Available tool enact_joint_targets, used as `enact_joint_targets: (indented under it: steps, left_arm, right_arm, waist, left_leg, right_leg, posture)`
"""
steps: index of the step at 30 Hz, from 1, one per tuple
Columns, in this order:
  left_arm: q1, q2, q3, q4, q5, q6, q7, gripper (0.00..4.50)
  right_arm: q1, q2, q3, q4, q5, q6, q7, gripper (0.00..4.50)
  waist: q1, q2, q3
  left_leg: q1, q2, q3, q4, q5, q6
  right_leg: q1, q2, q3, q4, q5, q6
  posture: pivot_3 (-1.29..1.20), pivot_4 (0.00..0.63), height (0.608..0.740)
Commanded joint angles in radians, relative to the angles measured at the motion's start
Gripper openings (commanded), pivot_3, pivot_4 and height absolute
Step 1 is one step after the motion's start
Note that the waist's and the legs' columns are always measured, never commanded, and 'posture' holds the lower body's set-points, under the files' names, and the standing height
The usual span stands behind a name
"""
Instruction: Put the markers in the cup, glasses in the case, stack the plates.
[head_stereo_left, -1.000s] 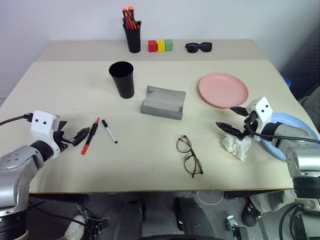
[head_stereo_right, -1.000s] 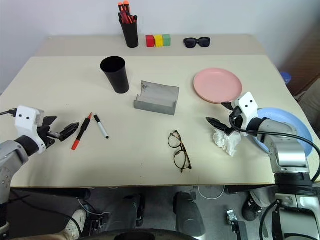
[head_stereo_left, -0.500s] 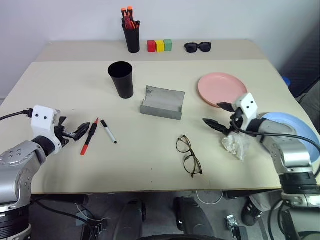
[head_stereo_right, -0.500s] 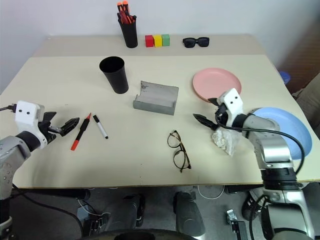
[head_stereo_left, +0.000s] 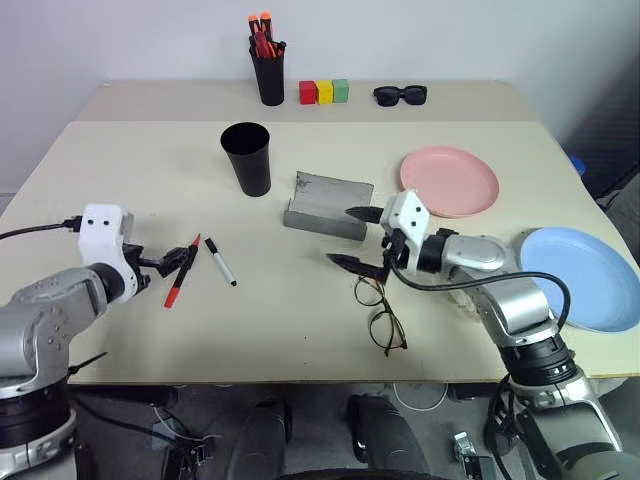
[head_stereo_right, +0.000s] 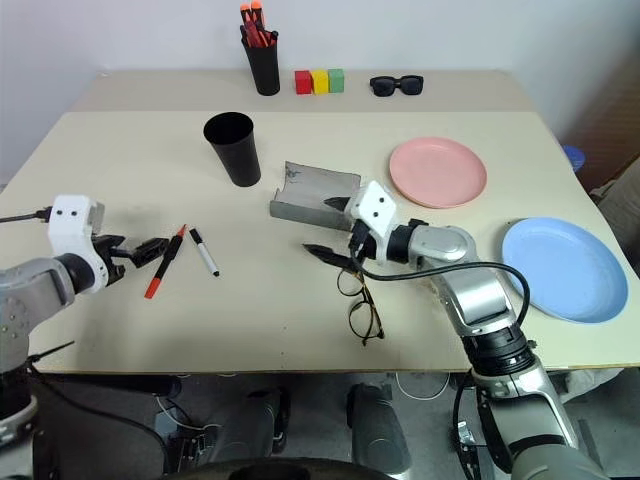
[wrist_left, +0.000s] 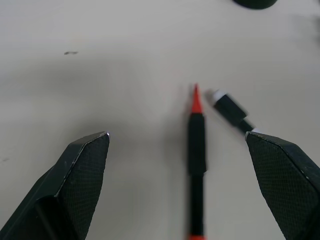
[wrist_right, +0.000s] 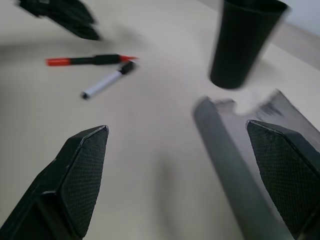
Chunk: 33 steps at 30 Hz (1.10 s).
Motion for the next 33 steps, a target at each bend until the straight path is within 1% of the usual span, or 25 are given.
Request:
enact_joint_targets:
  steps: [1, 5, 7, 11, 17, 20, 27, 28, 31, 32, 33]
  left_arm:
    - [-0.048, 0.013, -0.003, 0.014, -0.015, 0.125, 0.008, 4.46]
    - [-0.114, 0.036, -0.066, 0.098, 0.025, 0.203, 0.029, 4.46]
    - [-0.143, 0.042, -0.093, 0.152, 0.063, 0.210, 0.054, 4.46]
    - [-0.180, 0.044, -0.133, 0.237, 0.105, 0.181, 0.062, 4.46]
    - [-0.228, 0.037, -0.190, 0.314, 0.122, 0.141, 0.032, 4.46]
    - [-0.255, 0.036, -0.208, 0.360, 0.142, 0.117, 0.028, 3.66]
    - [-0.291, 0.026, -0.217, 0.408, 0.185, 0.088, 0.029, 0.18]
    - [-0.291, 0.025, -0.217, 0.404, 0.186, 0.076, 0.026, 0.04]
    - [-0.278, 0.028, -0.196, 0.390, 0.185, 0.030, 0.013, 0.04]
    - [-0.275, 0.022, -0.171, 0.388, 0.181, -0.002, 0.011, 0.04]
    - [-0.282, -0.004, -0.121, 0.390, 0.188, -0.096, 0.035, 0.04]
  right_arm:
    - [0.008, 0.010, 0.016, -0.059, -0.002, 0.017, -0.010, 4.50]
    - [0.008, 0.015, 0.020, -0.076, 0.001, 0.035, -0.023, 4.50]
    - [0.010, 0.016, 0.019, -0.082, -0.001, 0.042, -0.029, 4.50]
    - [0.018, 0.014, 0.018, -0.092, -0.004, 0.047, -0.040, 4.50]
    - [0.022, 0.023, 0.024, -0.103, -0.008, 0.054, -0.060, 4.50]
    - [0.019, 0.029, 0.029, -0.101, -0.010, 0.054, -0.066, 4.50]
    - [0.022, 0.031, 0.029, -0.115, -0.009, 0.060, -0.073, 4.50]
    - [0.024, 0.029, 0.027, -0.120, -0.008, 0.062, -0.074, 4.50]
    - [0.038, 0.029, 0.033, -0.141, -0.010, 0.068, -0.081, 4.50]
    - [0.041, 0.030, 0.035, -0.147, -0.010, 0.069, -0.084, 4.50]
    - [0.038, 0.031, 0.034, -0.146, -0.009, 0.069, -0.084, 4.50]
  waist:
    - [-0.002, 0.000, 0.000]
    - [-0.001, 0.000, 0.000]
    - [-0.001, 0.000, 0.000]
    - [0.000, 0.000, 0.000]
    - [0.000, 0.001, 0.000]
    - [0.003, 0.001, 0.000]
    - [0.007, 0.001, 0.000]
    - [0.007, 0.001, 0.000]
    - [0.006, 0.001, -0.001]
    - [0.004, 0.001, 0.000]
    - [0.004, 0.000, 0.000]
  left_leg:
    - [0.000, 0.000, 0.000, 0.000, 0.000, 0.000]
    - [0.000, 0.000, -0.001, 0.000, 0.000, 0.000]
    - [0.000, 0.000, -0.001, 0.000, 0.001, -0.001]
    - [0.000, 0.000, -0.001, 0.000, 0.001, -0.001]
    - [0.001, 0.000, -0.001, -0.001, 0.002, -0.003]
    - [0.001, -0.001, -0.001, 0.000, 0.002, -0.004]
    - [0.001, -0.001, -0.001, 0.000, 0.002, -0.004]
    - [0.001, -0.001, -0.001, 0.000, 0.002, -0.004]
    - [0.001, -0.001, -0.002, 0.000, 0.002, -0.004]
    - [0.001, -0.001, -0.002, 0.000, 0.002, -0.004]
    - [0.001, -0.001, -0.002, 0.000, 0.002, -0.004]
  right_leg:
    - [0.000, 0.000, 0.000, 0.000, 0.000, 0.000]
    - [0.000, 0.001, 0.000, 0.001, 0.000, 0.000]
    - [0.000, 0.001, 0.000, 0.001, 0.000, 0.000]
    - [0.000, 0.001, 0.000, 0.001, 0.000, 0.000]
    - [0.000, 0.001, 0.000, 0.002, 0.000, 0.000]
    - [0.000, 0.001, 0.000, 0.002, 0.000, 0.000]
    - [0.001, 0.000, 0.000, 0.002, 0.000, 0.000]
    - [0.001, -0.001, 0.000, 0.002, 0.000, 0.000]
    - [0.001, 0.000, -0.001, 0.002, 0.000, 0.000]
    - [0.001, -0.001, 0.000, 0.002, 0.000, 0.000]
    - [0.000, -0.001, 0.000, 0.002, 0.000, 0.000]
  posture:
    - [0.00, 0.150, 0.740]
    - [0.00, 0.150, 0.740]
    - [0.00, 0.150, 0.740]
    - [0.00, 0.150, 0.740]
    - [0.00, 0.150, 0.740]
    - [0.00, 0.150, 0.740]
    - [0.00, 0.150, 0.740]
    - [0.00, 0.150, 0.740]
    - [0.00, 0.150, 0.740]
    - [0.00, 0.150, 0.740]
    - [0.00, 0.150, 0.740]
